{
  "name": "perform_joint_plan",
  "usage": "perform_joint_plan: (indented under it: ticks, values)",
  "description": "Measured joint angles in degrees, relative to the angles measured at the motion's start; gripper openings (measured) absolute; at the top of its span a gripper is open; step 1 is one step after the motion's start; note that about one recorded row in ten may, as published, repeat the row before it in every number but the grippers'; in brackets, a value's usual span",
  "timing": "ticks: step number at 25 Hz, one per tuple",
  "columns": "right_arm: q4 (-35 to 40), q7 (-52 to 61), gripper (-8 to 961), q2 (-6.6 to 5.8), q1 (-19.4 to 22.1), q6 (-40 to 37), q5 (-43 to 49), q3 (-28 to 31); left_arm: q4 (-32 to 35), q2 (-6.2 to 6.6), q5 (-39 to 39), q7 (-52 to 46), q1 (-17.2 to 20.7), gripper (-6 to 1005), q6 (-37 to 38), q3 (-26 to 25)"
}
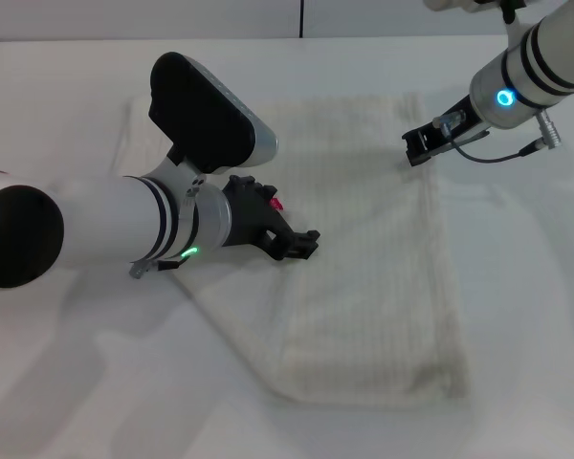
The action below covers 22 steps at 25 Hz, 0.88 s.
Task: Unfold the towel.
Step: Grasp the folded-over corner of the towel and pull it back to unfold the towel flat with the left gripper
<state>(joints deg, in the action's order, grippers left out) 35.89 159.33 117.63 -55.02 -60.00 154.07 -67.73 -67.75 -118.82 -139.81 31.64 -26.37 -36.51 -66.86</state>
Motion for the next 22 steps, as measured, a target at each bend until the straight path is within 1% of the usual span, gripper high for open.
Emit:
perform_joint_plan:
  ticks: [5,9,16,19,20,22]
  values:
    - [0.0,-0.3,-1,0.17,0.0,0.1,0.0,0.0,1.3,-0.04,0.4,-0.7,-0.6,789,0.6,0.0]
    - [-0.2,-0.4,-1,0.24,0.0,0.1,0.0,0.0,0.6,0.13,0.4,-0.9,-0.6,787,-0.6,-0.3]
    - [-1.0,-0.4,-1,0.3,-0.1,0.2,0.2,-0.7,-5.2,0.3,0.0,-1.0,0.7,514,-4.4,-0.8]
    - [-1.0,-0.4,-1,0.35,-0.1,0.2,0.4,-0.7,-10.5,0.37,-0.3,-1.0,2.5,409,-7.9,-1.7]
    - [-1.0,-0.4,-1,0.38,-0.1,0.3,0.5,-0.7,-10.5,0.37,-0.3,-1.0,2.5,375,-7.9,-1.7]
    - [-1.0,-0.4,-1,0.41,-0.2,0.3,0.5,-0.8,-14.4,0.4,-1.9,-1.8,4.2,295,-9.4,-2.2]
